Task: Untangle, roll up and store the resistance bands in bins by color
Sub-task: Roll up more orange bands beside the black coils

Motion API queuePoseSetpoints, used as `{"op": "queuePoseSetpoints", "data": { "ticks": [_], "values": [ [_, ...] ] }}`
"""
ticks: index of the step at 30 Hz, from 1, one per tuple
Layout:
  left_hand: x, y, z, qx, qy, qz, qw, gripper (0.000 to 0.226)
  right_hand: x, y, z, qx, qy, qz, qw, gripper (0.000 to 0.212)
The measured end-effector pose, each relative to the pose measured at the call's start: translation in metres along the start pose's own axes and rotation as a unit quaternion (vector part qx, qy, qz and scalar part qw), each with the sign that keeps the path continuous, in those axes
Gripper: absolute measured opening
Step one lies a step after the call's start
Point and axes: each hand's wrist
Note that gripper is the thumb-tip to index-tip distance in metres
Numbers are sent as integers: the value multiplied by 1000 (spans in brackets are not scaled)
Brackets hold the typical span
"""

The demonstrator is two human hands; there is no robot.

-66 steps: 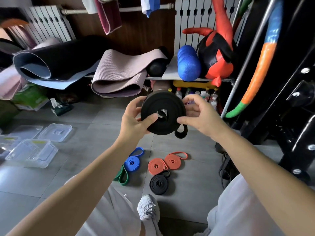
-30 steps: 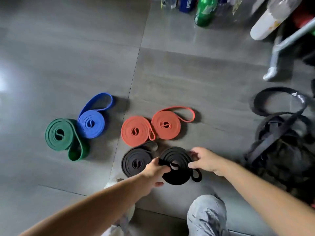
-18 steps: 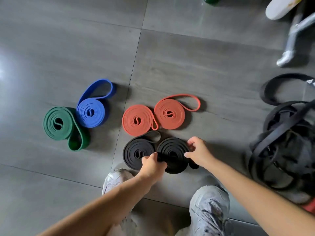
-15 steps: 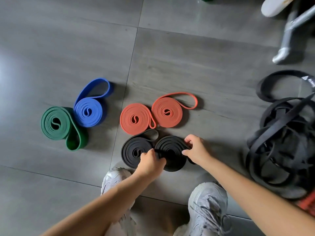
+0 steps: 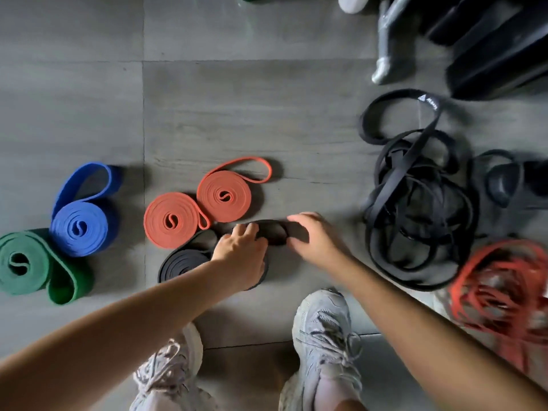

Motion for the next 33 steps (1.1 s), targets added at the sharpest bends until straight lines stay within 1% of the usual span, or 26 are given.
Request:
{"op": "queuePoseSetpoints", "data": {
  "ticks": [1,3,5,6,7,8,10,11,12,13,14,15,18,19,21,22,23,25,27,28,29,31,32,33],
  "values": [
    [8,11,-8,0,-3,21,1000,43,-12,13,-17,-6,59,-2,998,48],
    [25,37,-23,-22,-14,62,998,44,-42,49,-48,-12,181,35,983,48],
    [40,68,-35,-8,-29,113,993,47,-72,89,-74,-45,309,94,945,52],
    [46,83,-41,5,-35,139,990,48,-86,106,-87,-72,361,128,921,61],
    [50,98,-46,11,-39,158,987,48,-100,124,-97,-92,388,184,898,73],
    [53,111,-50,12,-41,171,984,47,-113,148,-102,-94,384,266,879,88],
    [58,132,-54,15,-36,190,981,45,-139,203,-106,-46,308,431,847,114],
    [59,140,-53,17,-36,193,980,44,-150,234,-103,-1,262,478,838,121],
    [59,146,-50,17,-39,191,981,44,-160,258,-99,24,225,498,837,128],
    [59,150,-47,16,-45,186,981,44,-168,273,-96,17,201,503,840,133],
    [59,152,-43,13,-51,180,982,45,-172,284,-95,-4,189,507,841,133],
    [58,152,-39,9,-58,172,983,46,-172,286,-93,-18,189,508,840,128],
    [53,150,-27,-29,-81,146,985,50,-168,289,-102,11,218,490,844,97],
    [51,150,-23,-48,-89,129,986,51,-166,288,-104,8,225,478,849,82],
    [46,152,-18,-78,-100,97,987,52,-163,280,-108,-33,223,457,860,43],
    [43,154,-16,-88,-99,87,987,51,-162,274,-110,-53,218,442,868,32],
    [41,157,-14,-98,-96,79,987,51,-163,264,-111,-58,219,426,876,26],
    [34,168,-12,-128,-98,82,983,52,-165,237,-111,-33,232,380,895,21],
    [28,181,-10,-148,-104,102,978,59,-169,201,-109,39,238,331,912,21],
    [26,187,-5,-153,-114,110,975,66,-172,177,-110,106,235,306,916,20],
    [22,195,-4,-157,-128,118,972,76,-175,149,-115,199,228,278,912,18],
    [14,209,7,-174,-164,108,965,98,-180,93,-127,381,191,223,877,11],
    [8,214,11,-219,-192,87,953,105,-181,69,-133,442,162,205,858,7],
    [-1,219,11,-302,-213,60,927,105,-179,45,-137,495,133,185,838,8]
  ]
}}
Point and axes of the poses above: each hand's wrist, its own x-axis towards the middle knuckle, its own z-axis out of the palm, y = z × x, and after that the axes turned 1 degree about y, right-handed
